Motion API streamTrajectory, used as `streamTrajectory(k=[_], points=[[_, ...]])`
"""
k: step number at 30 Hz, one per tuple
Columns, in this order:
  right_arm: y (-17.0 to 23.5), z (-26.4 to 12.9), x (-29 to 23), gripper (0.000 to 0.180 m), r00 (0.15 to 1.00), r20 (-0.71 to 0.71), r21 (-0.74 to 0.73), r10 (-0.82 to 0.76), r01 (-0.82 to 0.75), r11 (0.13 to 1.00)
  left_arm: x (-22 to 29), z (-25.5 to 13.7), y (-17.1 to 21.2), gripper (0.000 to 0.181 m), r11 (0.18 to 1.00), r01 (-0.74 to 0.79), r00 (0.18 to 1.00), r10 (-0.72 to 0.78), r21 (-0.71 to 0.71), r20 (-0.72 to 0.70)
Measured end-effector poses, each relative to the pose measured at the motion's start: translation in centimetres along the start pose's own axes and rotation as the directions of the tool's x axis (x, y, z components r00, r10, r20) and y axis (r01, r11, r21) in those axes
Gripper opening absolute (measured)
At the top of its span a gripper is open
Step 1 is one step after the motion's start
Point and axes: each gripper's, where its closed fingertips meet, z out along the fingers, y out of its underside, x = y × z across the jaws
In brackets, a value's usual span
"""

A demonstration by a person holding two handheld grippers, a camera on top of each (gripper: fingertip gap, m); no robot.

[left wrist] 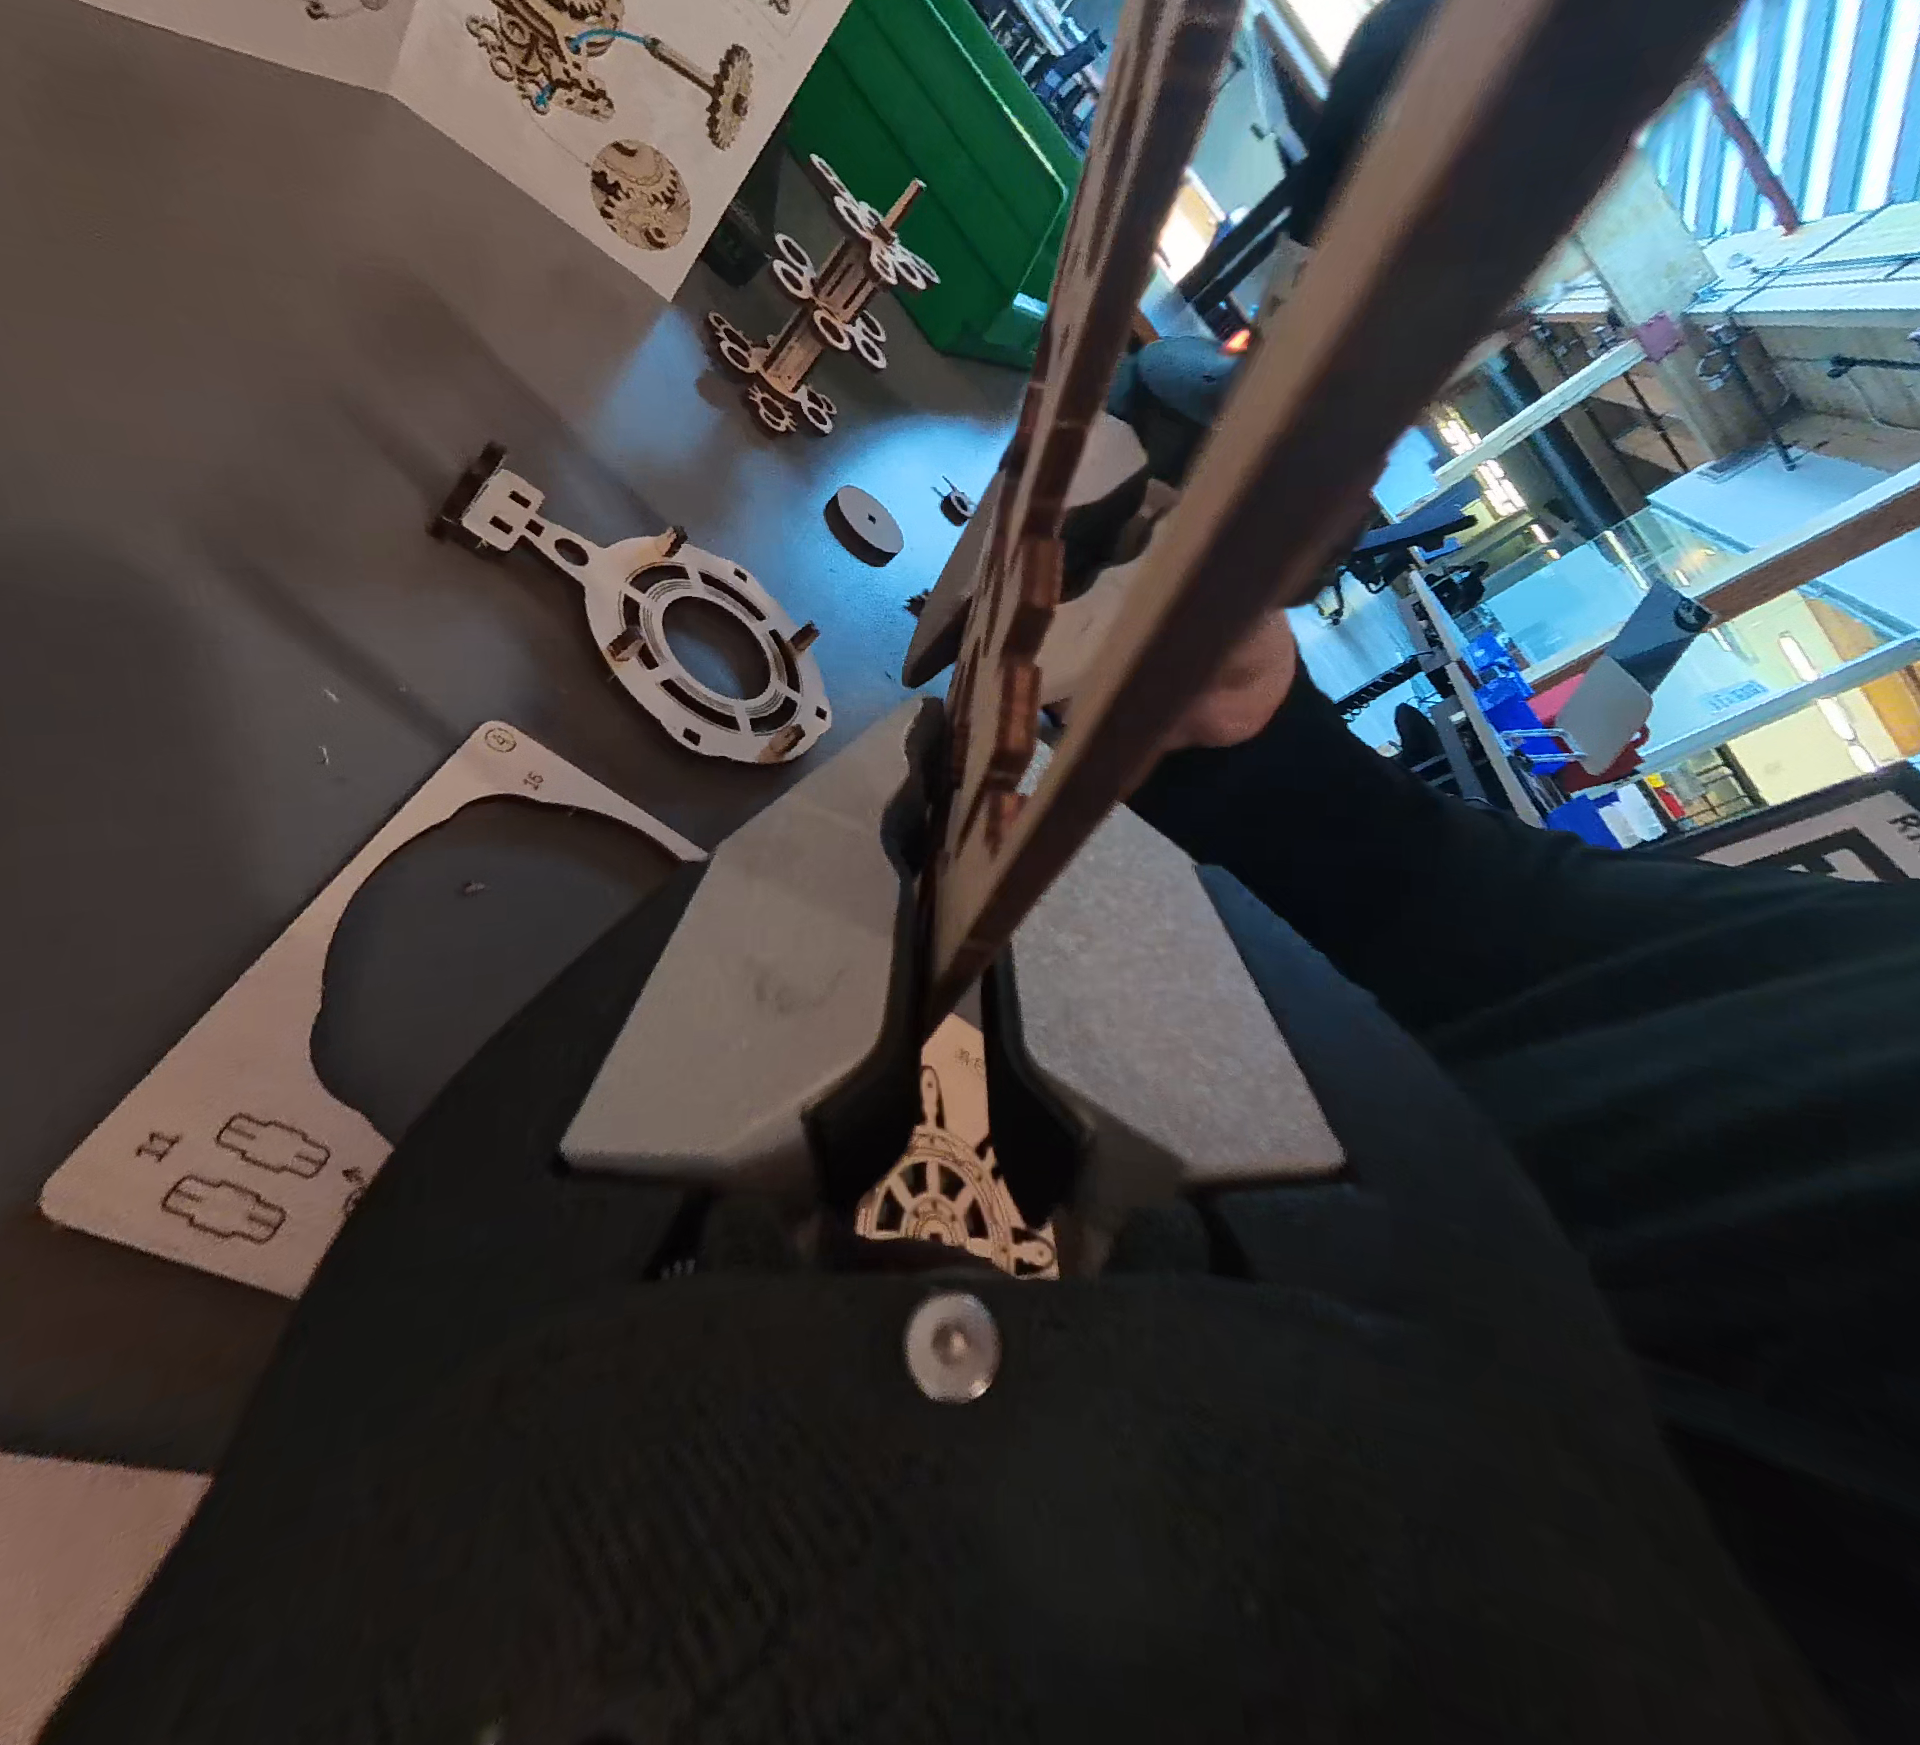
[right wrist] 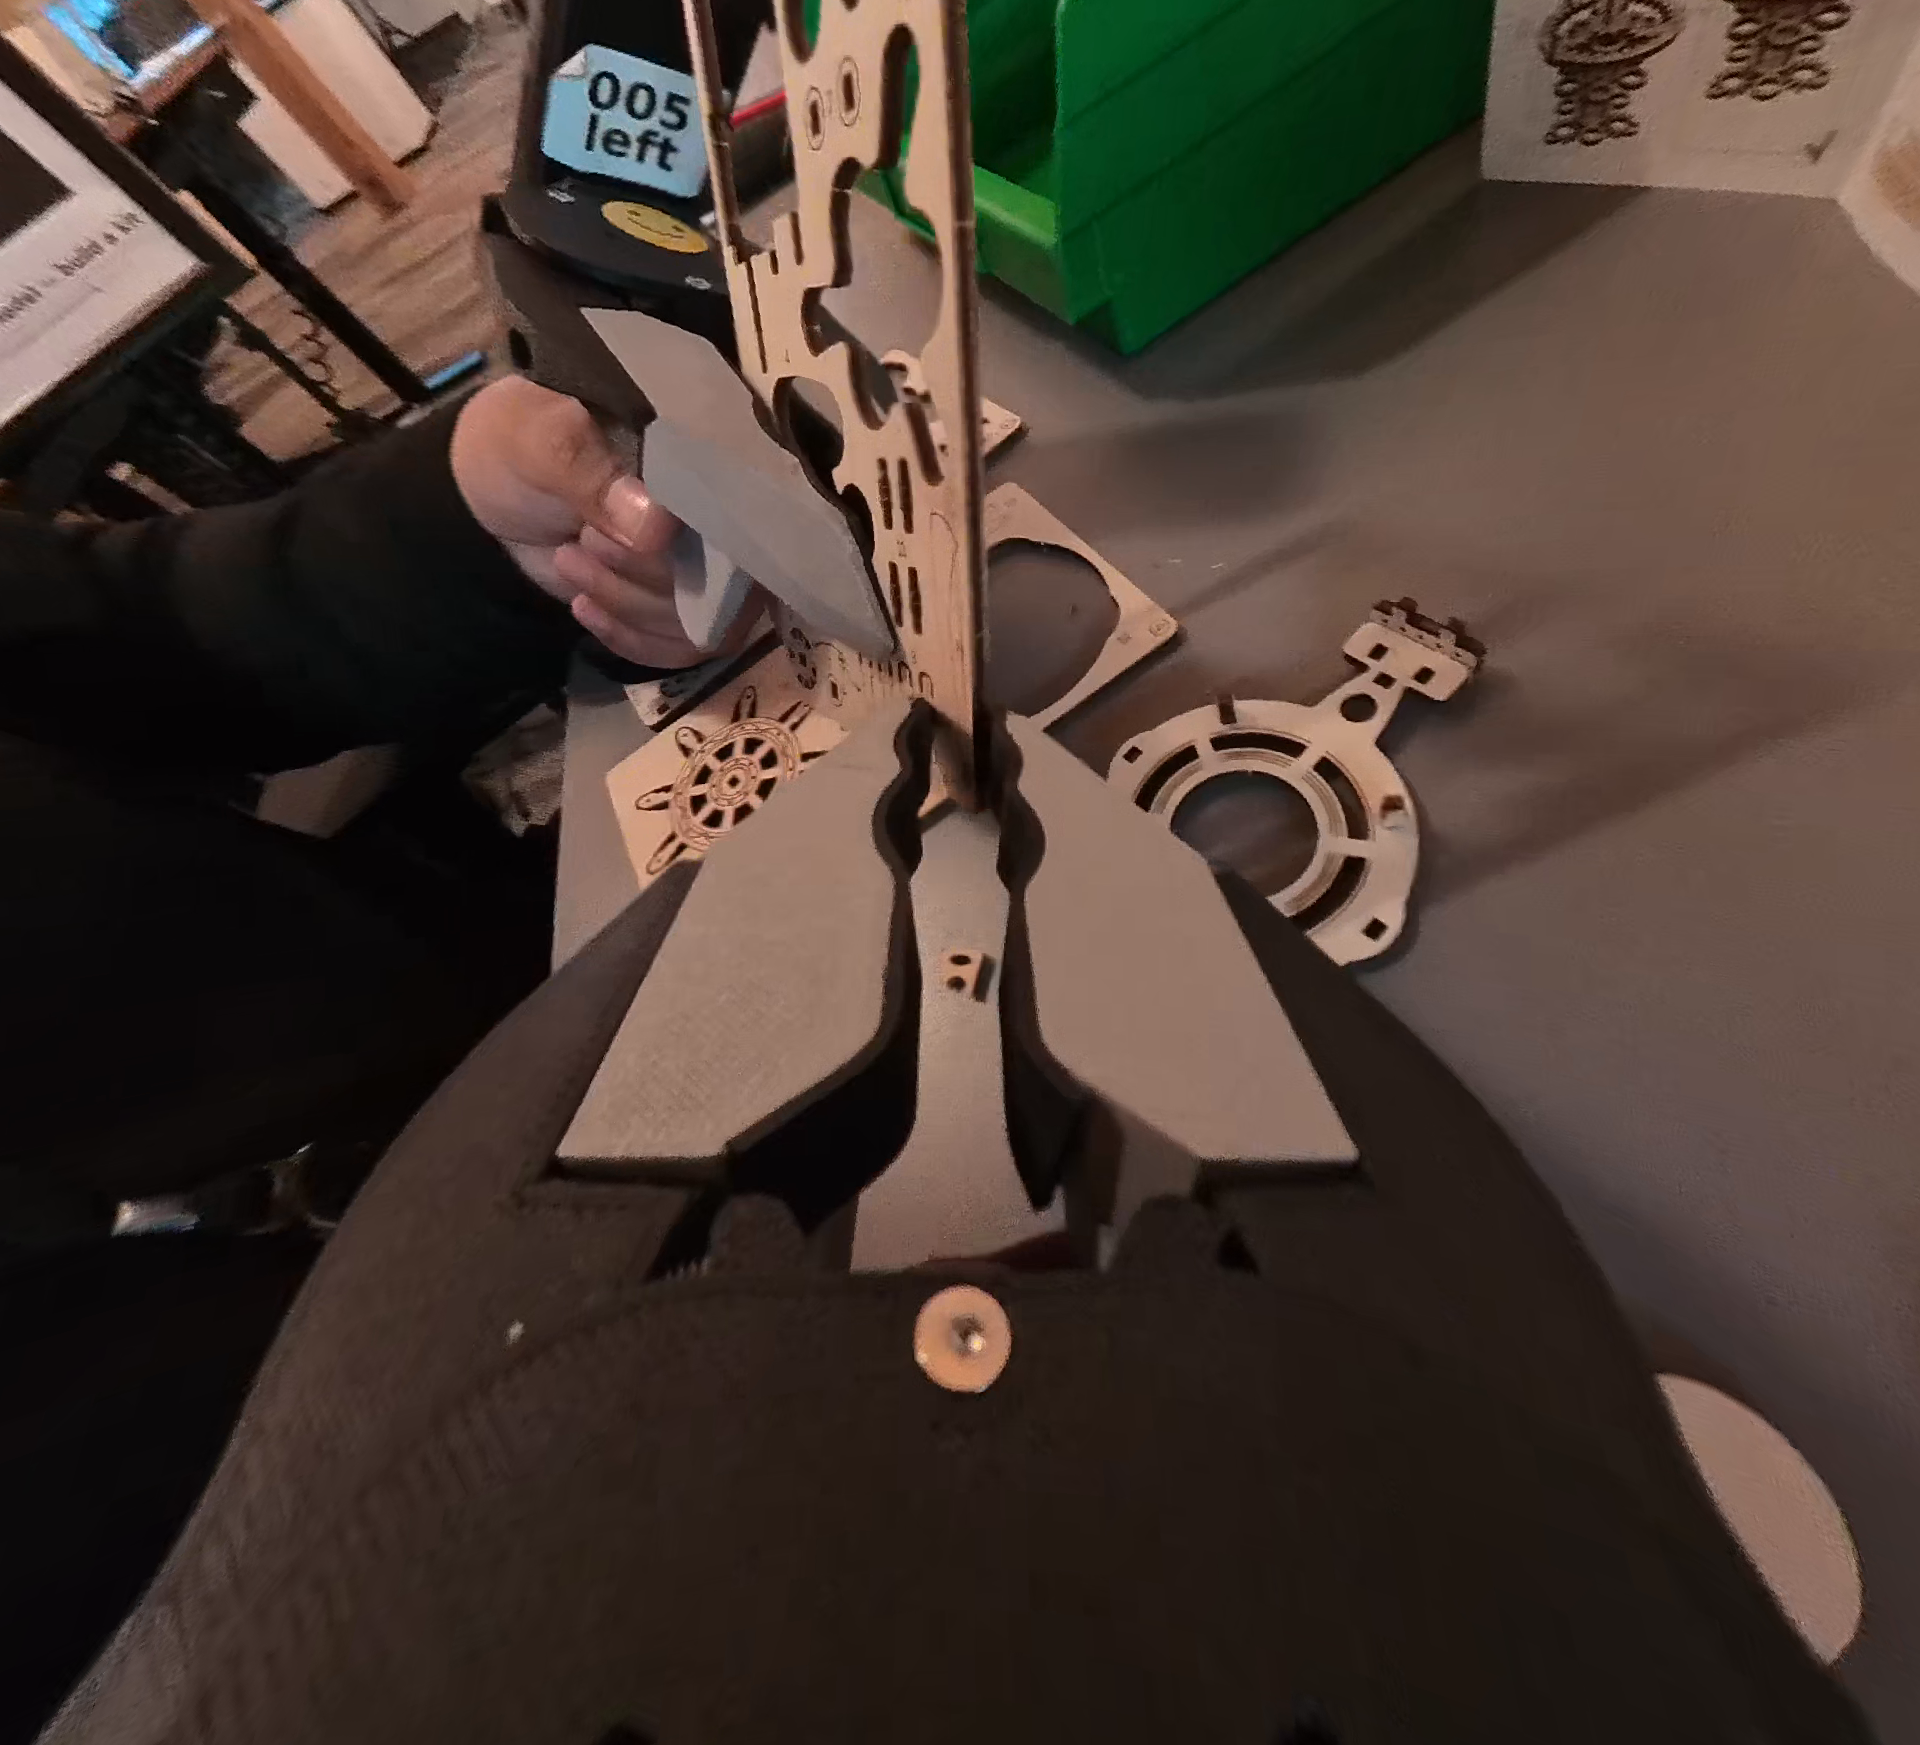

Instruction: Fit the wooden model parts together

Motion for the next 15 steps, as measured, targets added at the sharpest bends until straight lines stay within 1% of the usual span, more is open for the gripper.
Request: streamTrajectory(k=[2, 4, 6, 8, 9, 10, 11, 13, 14, 15], points=[[0.0, 0.0, 0.1, 0.007, 1.0, -0.029, -0.001, -0.002, 0.002, 1.0, -0.1, 0.0, -0.1, 0.001, 1.0, -0.008, 1.0, 0.008, 0.004, 0.008], [-0.3, 0.0, 0.1, 0.006, 0.996, 0.017, 0.029, 0.083, -0.083, 0.996, 0.1, 0.0, -0.2, 0.001, 1.0, -0.009, 1.0, 0.009, 0.015, 0.0], [-0.1, 0.1, 0.4, 0.005, 0.985, 0.048, 0.043, 0.168, -0.17, 0.985, -0.4, 0.2, -0.1, 0.001, 1.0, -0.017, 0.999, 0.016, 0.009, 0.033], [-0.3, 0.0, 0.7, 0.006, 0.989, 0.011, 0.055, 0.147, -0.147, 0.988, -0.4, 0.3, -0.4, 0.001, 1.0, -0.015, 0.999, 0.014, 0.02, 0.034], [-0.8, -0.3, 0.5, 0.007, 0.991, 0.022, 0.086, 0.128, -0.13, 0.988, 0.0, 0.1, -0.8, 0.001, 0.999, 0.014, 1.0, -0.014, 0.048, -0.015], [-1.5, -0.7, 0.1, 0.007, 0.991, 0.058, 0.13, 0.122, -0.128, 0.983, 0.6, 0.0, -1.3, 0.0, 0.993, 0.08, 0.994, -0.074, 0.083, -0.08], [-2.0, -1.0, 0.0, 0.006, 0.985, 0.097, 0.16, 0.139, -0.153, 0.975, 0.8, 0.2, -1.5, 0.0, 0.987, 0.124, 0.987, -0.112, 0.098, -0.115], [-2.2, -1.4, 0.0, 0.006, 0.975, 0.154, 0.184, 0.162, -0.19, 0.964, 1.0, 0.4, -1.6, 0.001, 0.987, 0.13, 0.985, -0.117, 0.099, -0.129], [-2.2, -1.5, 0.1, 0.005, 0.981, 0.143, 0.182, 0.135, -0.16, 0.97, 1.0, 0.6, -1.5, 0.001, 0.986, 0.142, 0.983, -0.129, 0.092, -0.132], [-1.9, -1.5, 0.3, 0.006, 0.992, 0.097, 0.165, 0.085, -0.1, 0.981, 0.8, 0.7, -1.4, 0.001, 0.987, 0.136, 0.986, -0.127, 0.085, -0.112]])
